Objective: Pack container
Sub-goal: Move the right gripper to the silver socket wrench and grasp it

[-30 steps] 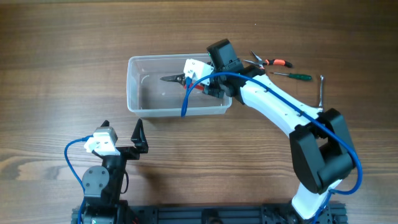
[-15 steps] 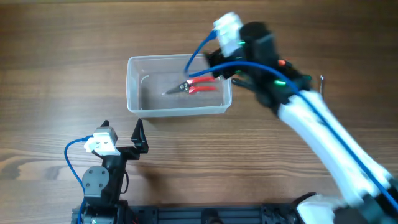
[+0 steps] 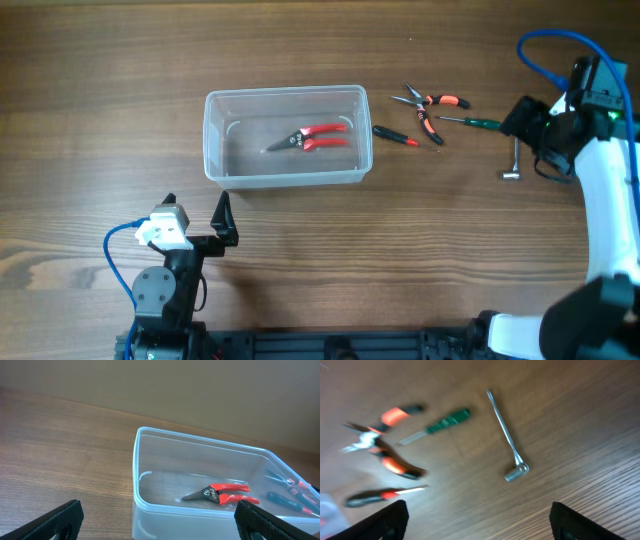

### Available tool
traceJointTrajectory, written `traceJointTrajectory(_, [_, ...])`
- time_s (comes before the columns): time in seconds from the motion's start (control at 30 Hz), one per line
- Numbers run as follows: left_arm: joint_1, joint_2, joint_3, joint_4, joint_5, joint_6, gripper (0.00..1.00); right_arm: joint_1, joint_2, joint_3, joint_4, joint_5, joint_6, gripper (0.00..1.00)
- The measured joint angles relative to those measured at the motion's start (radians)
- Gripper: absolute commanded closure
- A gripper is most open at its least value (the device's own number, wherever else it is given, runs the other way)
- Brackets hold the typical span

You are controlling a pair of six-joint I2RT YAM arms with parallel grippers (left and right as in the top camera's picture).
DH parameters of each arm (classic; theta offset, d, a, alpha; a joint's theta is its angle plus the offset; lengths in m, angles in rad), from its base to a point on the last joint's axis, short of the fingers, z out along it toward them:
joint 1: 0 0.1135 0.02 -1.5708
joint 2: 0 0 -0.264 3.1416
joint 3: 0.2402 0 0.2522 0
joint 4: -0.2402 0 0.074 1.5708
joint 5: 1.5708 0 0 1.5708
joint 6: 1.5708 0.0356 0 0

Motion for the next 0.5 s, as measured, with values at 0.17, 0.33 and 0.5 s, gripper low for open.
traceJointTrajectory(0.17, [0.0, 0.0, 0.0, 0.0, 0.0, 0.0, 0.0, -0.01, 0.151, -0.004, 0.066, -0.027, -0.123, 0.31])
traceJointTrajectory(0.33, [0.0, 0.0, 0.0, 0.0, 0.0, 0.0, 0.0, -0.01, 0.266, -0.004, 0.095, -0.023, -0.246, 0.31])
traceJointTrajectory(0.5, [0.0, 0.0, 0.0, 0.0, 0.0, 0.0, 0.0, -0.017, 0.306, -0.004, 0.131, 0.031, -0.312, 0.32])
